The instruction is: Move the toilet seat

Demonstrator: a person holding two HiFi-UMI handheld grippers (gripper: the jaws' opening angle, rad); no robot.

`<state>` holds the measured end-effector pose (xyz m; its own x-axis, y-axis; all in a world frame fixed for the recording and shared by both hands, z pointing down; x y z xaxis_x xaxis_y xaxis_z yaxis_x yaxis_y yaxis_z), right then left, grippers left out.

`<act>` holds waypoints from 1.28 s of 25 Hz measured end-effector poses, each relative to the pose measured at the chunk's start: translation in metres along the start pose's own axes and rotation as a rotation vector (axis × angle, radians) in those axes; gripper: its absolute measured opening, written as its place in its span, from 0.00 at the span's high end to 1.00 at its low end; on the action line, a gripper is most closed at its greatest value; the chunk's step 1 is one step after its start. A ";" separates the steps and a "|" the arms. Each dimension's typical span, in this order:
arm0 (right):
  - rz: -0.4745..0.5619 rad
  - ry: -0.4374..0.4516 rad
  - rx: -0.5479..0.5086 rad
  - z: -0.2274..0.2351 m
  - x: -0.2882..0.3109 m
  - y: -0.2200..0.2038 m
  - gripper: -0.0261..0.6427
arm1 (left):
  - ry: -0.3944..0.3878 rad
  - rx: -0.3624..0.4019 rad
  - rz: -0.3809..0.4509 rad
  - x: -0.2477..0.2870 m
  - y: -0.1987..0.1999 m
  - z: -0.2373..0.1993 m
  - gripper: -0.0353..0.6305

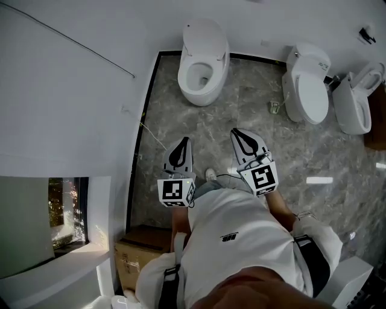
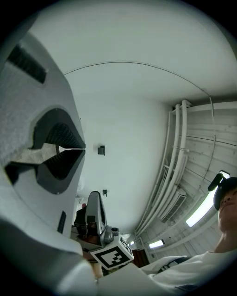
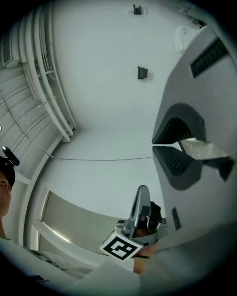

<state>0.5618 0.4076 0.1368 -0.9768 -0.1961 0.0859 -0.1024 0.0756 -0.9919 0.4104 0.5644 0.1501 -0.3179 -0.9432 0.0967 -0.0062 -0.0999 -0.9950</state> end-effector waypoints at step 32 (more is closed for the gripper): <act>-0.046 -0.099 -0.013 0.027 0.166 0.007 0.91 | -0.110 0.014 0.010 0.132 0.006 -0.130 0.90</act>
<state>0.4044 0.3493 0.1420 -0.9478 -0.2953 0.1205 -0.1493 0.0768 -0.9858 0.2452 0.4809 0.1536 -0.2117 -0.9732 0.0902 0.0096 -0.0944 -0.9955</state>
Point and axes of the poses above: the fingertips, and each gripper's own axes: x forward along the fingers, z to its right, y out of its top, the point moved 8 cm from there along -x, backward along the fingers, and after that the axes turned 1 degree about y, right-handed, at the moved point
